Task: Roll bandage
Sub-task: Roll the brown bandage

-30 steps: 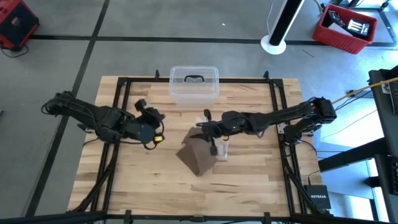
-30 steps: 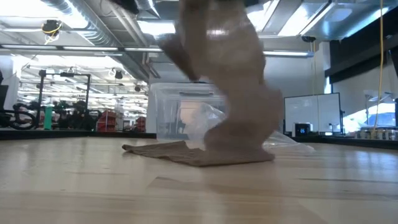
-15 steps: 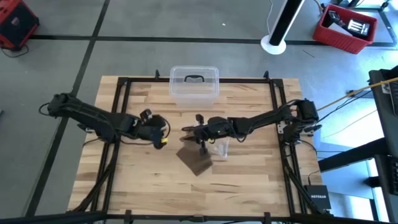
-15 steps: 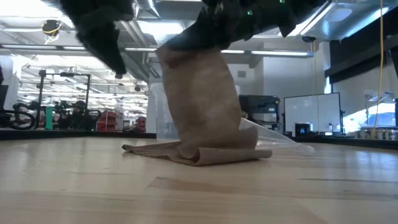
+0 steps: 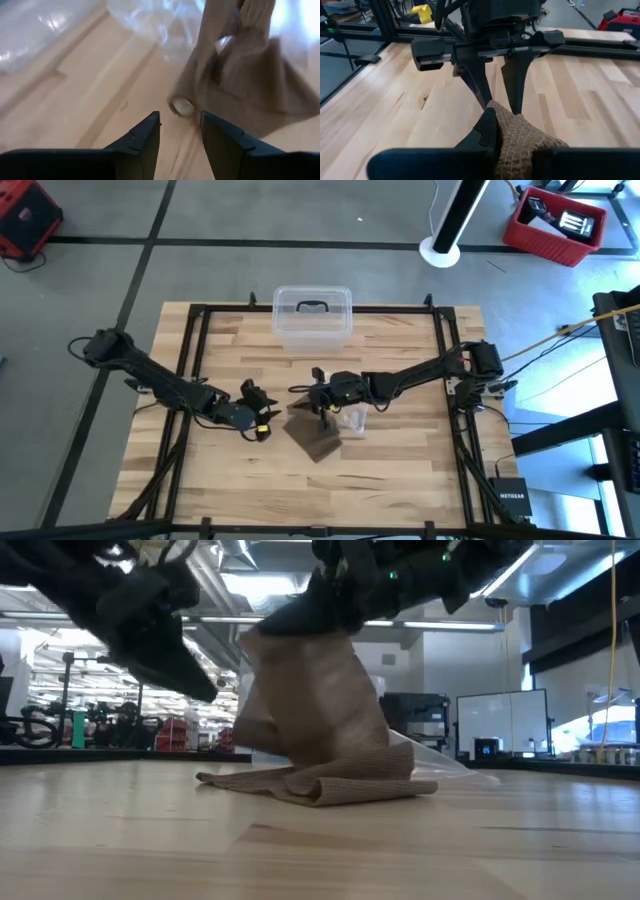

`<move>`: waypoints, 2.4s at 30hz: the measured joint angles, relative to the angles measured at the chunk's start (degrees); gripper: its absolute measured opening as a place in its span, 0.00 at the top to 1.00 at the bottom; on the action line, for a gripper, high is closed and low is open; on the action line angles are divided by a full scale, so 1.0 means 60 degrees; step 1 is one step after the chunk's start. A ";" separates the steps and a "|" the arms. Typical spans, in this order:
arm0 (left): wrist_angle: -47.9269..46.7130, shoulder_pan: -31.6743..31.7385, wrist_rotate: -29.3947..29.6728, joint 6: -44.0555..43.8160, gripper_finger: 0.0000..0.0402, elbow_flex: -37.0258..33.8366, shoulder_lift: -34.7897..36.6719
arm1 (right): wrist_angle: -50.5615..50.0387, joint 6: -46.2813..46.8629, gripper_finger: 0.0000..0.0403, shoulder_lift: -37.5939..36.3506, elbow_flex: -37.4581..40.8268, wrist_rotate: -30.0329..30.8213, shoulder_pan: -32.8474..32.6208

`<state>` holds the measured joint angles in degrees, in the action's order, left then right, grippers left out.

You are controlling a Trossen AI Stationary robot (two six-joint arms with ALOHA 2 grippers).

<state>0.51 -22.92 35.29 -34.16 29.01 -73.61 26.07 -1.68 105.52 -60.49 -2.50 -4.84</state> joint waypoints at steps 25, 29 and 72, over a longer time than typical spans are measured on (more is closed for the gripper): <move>0.2800 0.0190 -0.0284 0.2629 0.67 -0.0207 -0.3035 | -0.0401 -0.0695 0.99 0.0688 -0.0015 -0.2249 -0.0761; 0.2706 0.0161 -0.0284 0.3029 0.67 -0.0207 -0.2986 | -0.0465 -0.0695 0.99 0.0688 -0.0015 -0.2193 -0.0758; 0.5520 0.0708 -0.0998 0.7004 0.96 -0.0033 -0.3658 | -0.0318 -0.0551 0.99 0.0674 -0.0015 -0.2300 -0.0754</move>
<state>33.64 -18.67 29.30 7.87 28.81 -95.56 24.16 -4.99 109.56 -60.58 -16.30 -9.37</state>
